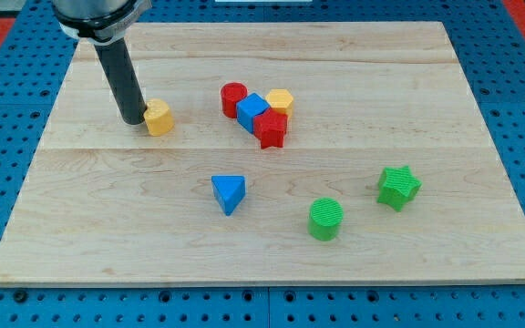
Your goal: Slightly move the yellow heart to left side of the blue cube
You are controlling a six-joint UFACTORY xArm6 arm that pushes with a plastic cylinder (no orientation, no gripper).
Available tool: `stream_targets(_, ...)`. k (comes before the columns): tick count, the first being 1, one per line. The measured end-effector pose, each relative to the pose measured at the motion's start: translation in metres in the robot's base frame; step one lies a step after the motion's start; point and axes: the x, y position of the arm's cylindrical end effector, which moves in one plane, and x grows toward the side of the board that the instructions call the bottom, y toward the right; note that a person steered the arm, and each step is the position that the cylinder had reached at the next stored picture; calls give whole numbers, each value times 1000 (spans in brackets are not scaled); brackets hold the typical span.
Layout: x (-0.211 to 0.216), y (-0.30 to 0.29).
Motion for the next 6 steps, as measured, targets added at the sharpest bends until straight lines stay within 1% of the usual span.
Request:
stream_targets(1, 13, 22)
stream_targets(2, 25, 59)
stream_targets(3, 34, 76)
stream_targets(4, 54, 76)
stream_targets(6, 67, 66)
